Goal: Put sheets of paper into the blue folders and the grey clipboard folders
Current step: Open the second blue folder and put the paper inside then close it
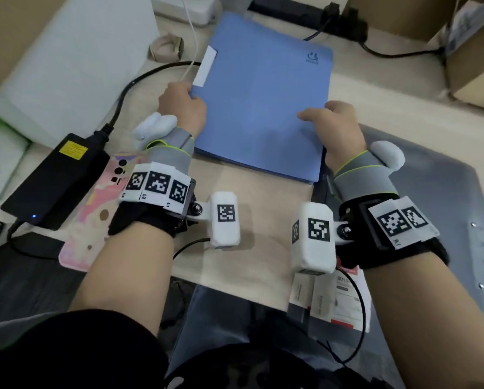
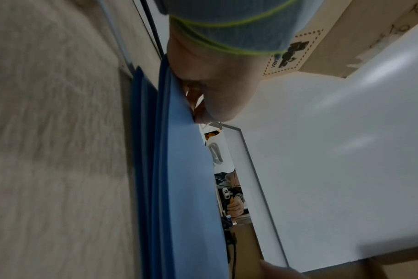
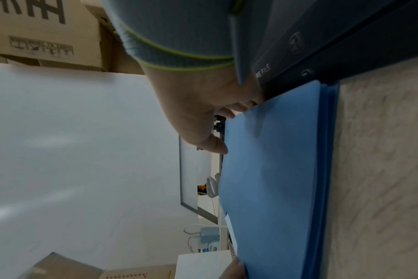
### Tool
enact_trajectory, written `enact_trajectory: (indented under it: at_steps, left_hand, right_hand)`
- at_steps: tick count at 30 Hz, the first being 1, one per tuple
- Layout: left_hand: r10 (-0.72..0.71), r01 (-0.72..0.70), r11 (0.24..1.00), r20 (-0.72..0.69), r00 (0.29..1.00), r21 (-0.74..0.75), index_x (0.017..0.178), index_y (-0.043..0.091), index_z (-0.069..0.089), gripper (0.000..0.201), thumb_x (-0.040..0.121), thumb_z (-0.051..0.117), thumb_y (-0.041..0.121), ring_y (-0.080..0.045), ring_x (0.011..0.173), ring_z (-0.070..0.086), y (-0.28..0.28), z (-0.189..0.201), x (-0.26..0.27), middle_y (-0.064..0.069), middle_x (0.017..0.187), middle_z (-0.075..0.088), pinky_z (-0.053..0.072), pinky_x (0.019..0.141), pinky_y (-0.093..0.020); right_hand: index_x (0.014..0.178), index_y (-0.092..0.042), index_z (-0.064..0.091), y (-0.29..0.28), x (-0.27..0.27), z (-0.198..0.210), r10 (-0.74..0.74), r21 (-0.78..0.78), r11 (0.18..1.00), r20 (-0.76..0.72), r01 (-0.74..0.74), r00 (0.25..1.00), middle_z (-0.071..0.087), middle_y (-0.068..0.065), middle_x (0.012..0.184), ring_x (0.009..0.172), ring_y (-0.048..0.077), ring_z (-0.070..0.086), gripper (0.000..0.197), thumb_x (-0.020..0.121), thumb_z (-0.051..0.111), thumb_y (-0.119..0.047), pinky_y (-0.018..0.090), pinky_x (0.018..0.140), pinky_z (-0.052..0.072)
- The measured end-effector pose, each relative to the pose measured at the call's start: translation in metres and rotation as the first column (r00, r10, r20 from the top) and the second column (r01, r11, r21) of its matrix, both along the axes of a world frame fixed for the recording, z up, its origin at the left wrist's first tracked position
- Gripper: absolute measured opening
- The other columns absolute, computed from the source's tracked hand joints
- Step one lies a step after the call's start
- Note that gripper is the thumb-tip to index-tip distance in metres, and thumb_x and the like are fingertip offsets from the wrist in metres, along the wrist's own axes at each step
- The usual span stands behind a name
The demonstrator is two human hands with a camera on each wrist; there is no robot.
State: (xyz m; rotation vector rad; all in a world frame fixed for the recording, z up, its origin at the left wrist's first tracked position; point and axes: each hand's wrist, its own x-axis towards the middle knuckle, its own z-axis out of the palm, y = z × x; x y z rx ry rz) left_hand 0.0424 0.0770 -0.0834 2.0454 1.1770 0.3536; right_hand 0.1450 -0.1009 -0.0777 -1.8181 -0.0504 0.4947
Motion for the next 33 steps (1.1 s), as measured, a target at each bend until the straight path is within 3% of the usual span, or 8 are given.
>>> enact_trajectory:
  at_steps: [3, 5, 9, 14, 19, 23, 26, 33]
  left_hand:
    - [-0.023, 0.025, 0.999, -0.068, 0.997, 0.028, 0.09, 0.003, 0.061, 0.021, 0.085, 0.041, 0.007, -0.039, 0.093, 0.052, 0.003, -0.005, 0.007, -0.022, 0.102, 0.057, 0.043, 0.08, -0.038]
    - [-0.03, 0.037, 0.998, -0.141, 0.989, 0.048, 0.111, 0.0, 0.06, 0.034, 0.087, 0.043, 0.016, -0.042, 0.112, 0.051, 0.002, -0.006, 0.009, -0.023, 0.123, 0.053, 0.043, 0.093, -0.041]
    - [-0.062, 0.084, 0.994, -0.269, 0.961, 0.071, 0.119, -0.001, 0.053, 0.045, 0.09, 0.045, 0.032, -0.037, 0.127, 0.034, -0.003, -0.004, 0.011, -0.021, 0.135, 0.038, 0.032, 0.1, -0.039]
    - [-0.077, 0.117, 0.985, -0.282, 0.956, 0.126, 0.12, 0.001, 0.049, 0.05, 0.087, 0.048, 0.039, -0.033, 0.131, 0.027, -0.011, 0.001, 0.009, -0.018, 0.136, 0.035, 0.031, 0.099, -0.039]
    - [-0.103, 0.156, 0.972, -0.279, 0.955, 0.175, 0.125, 0.006, 0.045, 0.053, 0.085, 0.051, 0.041, -0.031, 0.133, 0.025, -0.029, 0.014, 0.008, -0.014, 0.14, 0.034, 0.029, 0.102, -0.041]
    - [-0.218, 0.253, 0.959, -0.237, 0.947, 0.129, 0.13, 0.008, 0.043, 0.055, 0.087, 0.052, 0.041, -0.031, 0.138, 0.02, -0.055, 0.028, 0.007, -0.014, 0.145, 0.031, 0.027, 0.106, -0.039]
    - [-0.292, 0.316, 0.944, -0.207, 0.934, 0.096, 0.138, 0.015, 0.04, 0.059, 0.088, 0.052, 0.043, -0.028, 0.14, 0.017, -0.074, 0.035, 0.007, -0.012, 0.148, 0.03, 0.025, 0.109, -0.037]
    - [-0.456, 0.455, 0.89, -0.113, 0.883, -0.032, 0.136, 0.017, 0.046, 0.051, 0.09, 0.051, 0.039, -0.028, 0.137, 0.021, -0.137, 0.042, -0.001, -0.013, 0.142, 0.038, 0.023, 0.109, -0.028]
  right_hand:
    - [0.098, -0.001, 0.055, 0.006, -0.008, 0.009, 0.014, -0.029, 0.999, -0.012, -0.015, 1.0, 0.057, 0.009, 0.09, 0.078, 0.02, 0.056, 0.05, 0.054, 0.066, -0.022, 0.037, 0.07, 0.05]
    - [0.094, -0.005, 0.053, 0.007, -0.008, 0.008, 0.027, -0.035, 0.999, -0.021, -0.027, 0.999, 0.056, 0.009, 0.088, 0.077, 0.021, 0.056, 0.048, 0.053, 0.067, -0.025, 0.041, 0.074, 0.052]
    - [0.085, -0.014, 0.047, 0.008, -0.008, 0.009, 0.039, -0.099, 0.994, -0.018, -0.04, 0.999, 0.06, 0.01, 0.099, 0.088, 0.025, 0.063, 0.039, 0.059, 0.072, -0.03, 0.05, 0.09, 0.053]
    - [0.126, -0.004, 0.045, 0.001, -0.008, 0.011, 0.046, -0.097, 0.994, 0.025, -0.044, 0.999, 0.054, 0.016, 0.131, 0.109, 0.026, 0.06, 0.053, 0.081, 0.068, -0.02, 0.038, 0.091, 0.049]
    - [0.139, -0.006, 0.039, -0.011, -0.007, 0.016, 0.046, -0.071, 0.997, 0.094, -0.039, 0.995, 0.048, 0.006, 0.131, 0.112, 0.014, 0.049, 0.063, 0.084, 0.066, -0.02, 0.023, 0.086, 0.041]
    - [0.112, -0.009, 0.061, -0.026, -0.022, 0.03, 0.041, -0.003, 0.999, 0.122, -0.041, 0.992, 0.062, 0.007, 0.109, 0.093, 0.016, 0.061, 0.049, 0.066, 0.067, -0.024, 0.02, 0.072, 0.046]
    - [0.096, -0.007, 0.063, -0.039, -0.026, 0.032, 0.045, 0.081, 0.995, 0.145, -0.058, 0.988, 0.067, 0.013, 0.098, 0.073, 0.018, 0.064, 0.015, 0.081, 0.061, -0.005, 0.012, 0.058, 0.045]
    - [0.073, -0.01, 0.063, -0.085, -0.039, 0.034, -0.039, 0.224, 0.975, 0.19, -0.004, 0.981, 0.068, 0.013, 0.078, 0.059, 0.014, 0.066, 0.01, 0.071, 0.06, -0.001, 0.02, 0.061, 0.053]
